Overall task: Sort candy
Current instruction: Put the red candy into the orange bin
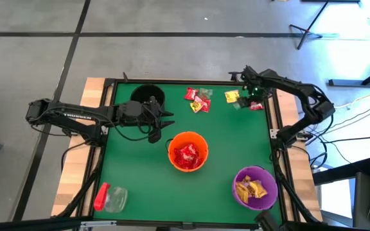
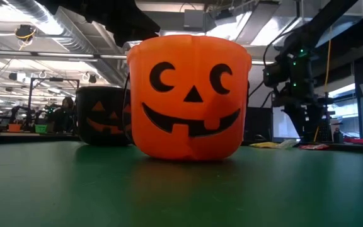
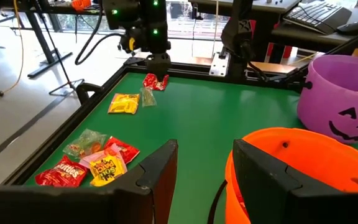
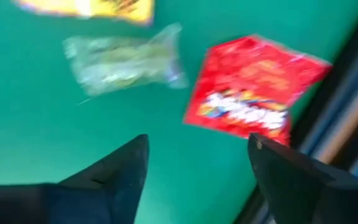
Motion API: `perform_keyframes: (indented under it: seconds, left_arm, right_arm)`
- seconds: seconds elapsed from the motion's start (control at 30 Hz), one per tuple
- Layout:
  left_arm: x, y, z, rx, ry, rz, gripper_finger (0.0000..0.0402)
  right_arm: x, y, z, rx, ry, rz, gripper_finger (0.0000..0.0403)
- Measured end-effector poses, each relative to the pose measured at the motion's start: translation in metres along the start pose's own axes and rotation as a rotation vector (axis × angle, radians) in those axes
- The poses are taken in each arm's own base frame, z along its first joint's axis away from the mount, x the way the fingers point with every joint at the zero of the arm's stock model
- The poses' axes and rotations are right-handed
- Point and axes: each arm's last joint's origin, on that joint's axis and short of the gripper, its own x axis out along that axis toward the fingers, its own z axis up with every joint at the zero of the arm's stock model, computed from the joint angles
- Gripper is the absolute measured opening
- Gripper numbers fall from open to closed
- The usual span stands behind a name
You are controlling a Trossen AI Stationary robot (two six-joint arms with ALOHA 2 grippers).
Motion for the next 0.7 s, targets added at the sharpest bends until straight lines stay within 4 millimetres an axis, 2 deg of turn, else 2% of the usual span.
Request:
perform_keyframes:
  seconds: [0.13,0.27,0.5,0.7]
  left_arm:
    - [0.000,0.000,0.000,0.000,0.002,0.000,0.0149]
    - [0.000,0.000,0.000,0.000,0.001,-0.004,0.0149]
    - [0.000,0.000,0.000,-0.002,0.001,-0.009,0.0149]
    - [-0.001,-0.006,0.000,0.006,0.001,-0.032,0.0149]
  right_arm:
    - [0.000,-0.008,0.004,0.057,-0.027,-0.022,0.0313]
    - [0.003,-0.009,0.009,0.125,-0.036,-0.008,0.0324]
    - [0.029,-0.006,0.018,0.221,0.048,-0.078,0.0302]
    - [0.035,-0.005,0.025,0.245,0.125,-0.142,0.0277]
